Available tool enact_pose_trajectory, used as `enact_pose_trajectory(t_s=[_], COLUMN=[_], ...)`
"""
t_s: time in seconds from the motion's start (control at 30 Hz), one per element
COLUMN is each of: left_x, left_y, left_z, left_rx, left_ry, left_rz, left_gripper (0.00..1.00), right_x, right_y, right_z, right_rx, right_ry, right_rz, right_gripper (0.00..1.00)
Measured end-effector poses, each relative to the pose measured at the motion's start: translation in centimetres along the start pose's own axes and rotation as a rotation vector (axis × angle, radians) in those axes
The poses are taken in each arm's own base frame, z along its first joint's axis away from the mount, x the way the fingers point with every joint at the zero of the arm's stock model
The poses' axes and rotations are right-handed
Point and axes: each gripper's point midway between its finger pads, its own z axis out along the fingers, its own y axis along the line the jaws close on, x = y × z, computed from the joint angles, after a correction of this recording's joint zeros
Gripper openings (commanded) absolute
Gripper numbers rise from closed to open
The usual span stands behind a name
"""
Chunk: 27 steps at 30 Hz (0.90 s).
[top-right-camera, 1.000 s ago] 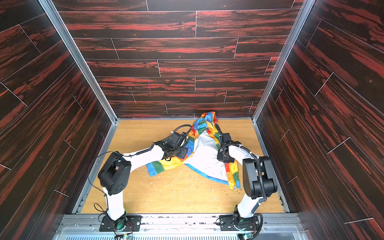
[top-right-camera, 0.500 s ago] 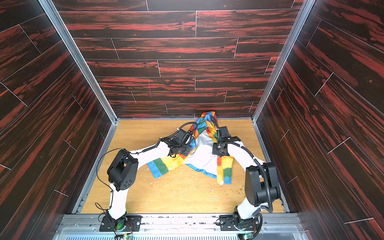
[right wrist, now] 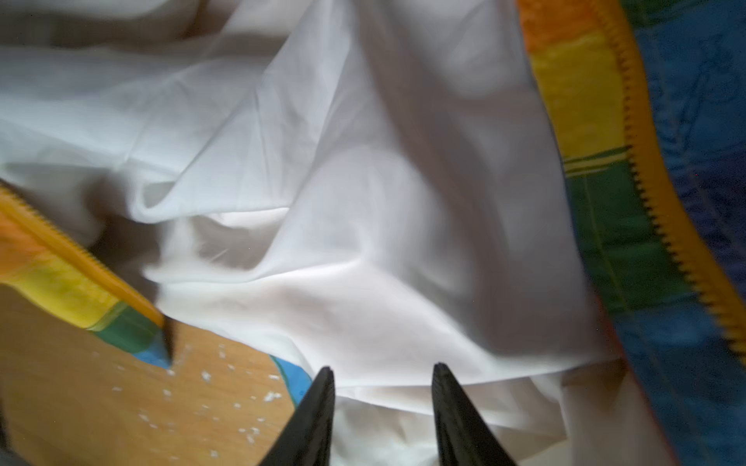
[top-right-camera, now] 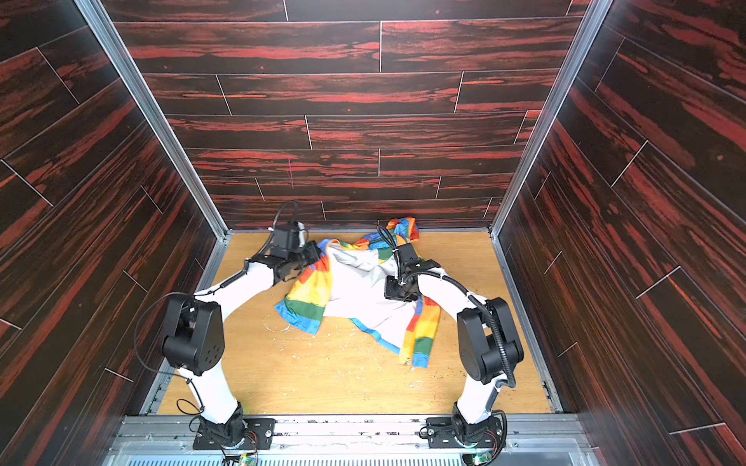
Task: Zip up the jacket
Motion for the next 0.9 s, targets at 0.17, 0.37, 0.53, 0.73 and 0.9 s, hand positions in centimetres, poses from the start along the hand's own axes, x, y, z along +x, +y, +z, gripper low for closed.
enact_pose_trajectory(t_s=[0.17,0.37,0.53,0.73,0.9], left_x=[1.9,2.1,2.0,9.5,21.0], left_y=[3.2,2.2,-1.1,-11.4,-16.7], left_z=[2.9,1.4,-4.2,-9.4,-9.9], left_rx=[-0.046,-0.03,0.027,0.236,0.383], left_ry=[0.077,0.091,0.063,0.156,0.38], left_rz=[-0.08,-0.043,0.036,0.222,0.282], left_gripper=[0.41,0.49,0.51,0.51,0.51], right_x=[0.5,2.3,4.9,7.9,8.7], right_y=[0.2,-0.5,-2.8,-7.1,-11.4], right_z=[-1.1,-4.7,-5.4,-3.9,-4.4], right_rx=[-0.024,-0.025,0.023,0.101,0.089], right_ry=[-0.02,-0.087,-0.096,-0.052,-0.09], right_rz=[0.016,0.018,0.052,0.16,0.346], right_gripper=[0.63,0.64,0.57,0.43,0.39])
